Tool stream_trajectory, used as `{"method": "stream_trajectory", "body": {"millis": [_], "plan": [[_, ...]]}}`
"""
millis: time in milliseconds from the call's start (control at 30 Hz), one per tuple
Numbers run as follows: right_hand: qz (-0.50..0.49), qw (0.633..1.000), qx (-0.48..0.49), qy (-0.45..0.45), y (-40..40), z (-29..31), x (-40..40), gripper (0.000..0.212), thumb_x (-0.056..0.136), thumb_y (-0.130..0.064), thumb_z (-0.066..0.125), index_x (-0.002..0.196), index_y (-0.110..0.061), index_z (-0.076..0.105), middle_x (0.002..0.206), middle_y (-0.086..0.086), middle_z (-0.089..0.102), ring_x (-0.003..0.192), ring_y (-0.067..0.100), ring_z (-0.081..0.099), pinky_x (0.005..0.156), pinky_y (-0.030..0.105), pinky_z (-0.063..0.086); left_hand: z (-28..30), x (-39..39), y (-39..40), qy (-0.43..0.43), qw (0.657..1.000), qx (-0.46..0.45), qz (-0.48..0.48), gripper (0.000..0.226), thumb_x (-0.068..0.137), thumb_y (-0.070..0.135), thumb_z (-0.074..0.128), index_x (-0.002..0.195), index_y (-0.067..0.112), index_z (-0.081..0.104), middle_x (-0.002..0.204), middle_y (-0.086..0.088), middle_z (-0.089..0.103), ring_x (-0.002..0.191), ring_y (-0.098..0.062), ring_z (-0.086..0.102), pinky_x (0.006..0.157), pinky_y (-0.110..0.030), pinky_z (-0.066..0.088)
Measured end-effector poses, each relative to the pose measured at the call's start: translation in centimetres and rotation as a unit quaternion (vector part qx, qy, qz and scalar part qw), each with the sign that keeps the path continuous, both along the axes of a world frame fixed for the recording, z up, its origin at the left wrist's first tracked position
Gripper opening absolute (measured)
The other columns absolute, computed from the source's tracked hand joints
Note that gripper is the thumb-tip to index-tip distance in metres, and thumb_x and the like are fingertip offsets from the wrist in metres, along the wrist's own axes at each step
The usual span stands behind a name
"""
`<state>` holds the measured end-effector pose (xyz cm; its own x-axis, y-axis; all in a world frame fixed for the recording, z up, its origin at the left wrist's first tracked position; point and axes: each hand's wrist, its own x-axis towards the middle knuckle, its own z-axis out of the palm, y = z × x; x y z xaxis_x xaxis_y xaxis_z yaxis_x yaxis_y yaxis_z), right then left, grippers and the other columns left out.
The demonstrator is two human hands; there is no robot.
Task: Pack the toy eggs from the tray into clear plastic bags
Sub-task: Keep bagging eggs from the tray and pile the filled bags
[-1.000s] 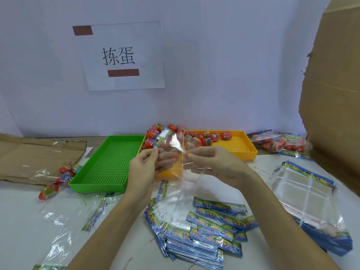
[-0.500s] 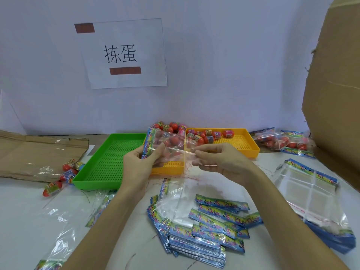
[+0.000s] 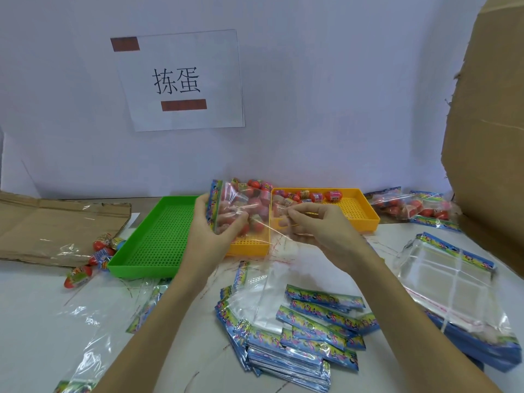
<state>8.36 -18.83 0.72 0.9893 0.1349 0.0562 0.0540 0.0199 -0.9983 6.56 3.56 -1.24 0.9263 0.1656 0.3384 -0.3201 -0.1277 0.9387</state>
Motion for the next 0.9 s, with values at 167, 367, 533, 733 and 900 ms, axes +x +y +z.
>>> {"method": "stream_trajectory", "body": {"millis": [167, 367, 533, 733, 900], "plan": [[0.056, 0.997, 0.054, 0.019, -0.2, 0.1, 0.1, 0.016, 0.101, -0.019, 0.065, 0.109, -0.008, 0.074, 0.101, 0.007, 0.079, 0.096, 0.027, 0.078, 0.074, 0.026, 0.061, -0.2, -0.2, -0.4, -0.01, 1.0, -0.021, -0.012, 0.05, 0.083, 0.016, 0.089, 0.123, 0.029, 0.062, 0.1, 0.005, 0.079, 0.095, -0.012, 0.077, 0.082, -0.029, 0.061], [0.099, 0.994, 0.022, 0.037, -0.9, 0.3, 0.6, 0.066, 0.101, -0.066, 0.041, 0.106, -0.012, 0.079, 0.112, 0.013, 0.077, 0.089, 0.019, 0.063, 0.076, 0.032, 0.04, 0.0, -0.4, -0.4, -0.063, 0.998, 0.017, 0.007, 0.061, 0.071, 0.035, 0.091, 0.124, 0.035, 0.059, 0.091, 0.01, 0.078, 0.087, -0.005, 0.074, 0.08, -0.021, 0.058], [0.202, 0.974, 0.046, 0.091, -1.8, 0.1, 1.1, 0.105, 0.096, -0.079, 0.007, 0.109, -0.005, 0.08, 0.123, 0.018, 0.073, 0.087, 0.019, 0.064, 0.085, 0.036, 0.04, 0.4, -0.9, -0.4, -0.123, 0.986, 0.081, -0.082, 0.064, 0.086, 0.013, 0.084, 0.141, 0.026, 0.055, 0.097, 0.005, 0.08, 0.108, -0.009, 0.073, 0.1, -0.02, 0.051], [0.138, 0.984, -0.109, -0.017, -2.0, -0.1, 0.7, 0.051, 0.094, -0.064, 0.056, 0.104, -0.022, 0.084, 0.111, -0.002, 0.079, 0.103, 0.013, 0.068, 0.096, 0.037, 0.046, 0.3, -1.0, 0.4, -0.16, 0.956, 0.229, -0.094, 0.028, 0.068, 0.024, 0.093, 0.095, 0.019, 0.085, 0.126, -0.001, 0.068, 0.125, -0.019, 0.052, 0.104, -0.039, 0.046], [-0.008, 0.988, -0.113, -0.104, -1.0, -0.1, 0.4, 0.019, 0.09, -0.042, 0.074, 0.096, -0.027, 0.084, 0.089, -0.004, 0.08, 0.086, 0.003, 0.072, 0.082, 0.027, 0.046, 0.1, -0.6, 0.4, -0.189, 0.931, 0.312, 0.018, 0.049, 0.086, 0.019, 0.07, 0.134, 0.026, 0.068, 0.155, 0.003, 0.043, 0.142, -0.016, 0.036, 0.12, -0.042, 0.028]]}}
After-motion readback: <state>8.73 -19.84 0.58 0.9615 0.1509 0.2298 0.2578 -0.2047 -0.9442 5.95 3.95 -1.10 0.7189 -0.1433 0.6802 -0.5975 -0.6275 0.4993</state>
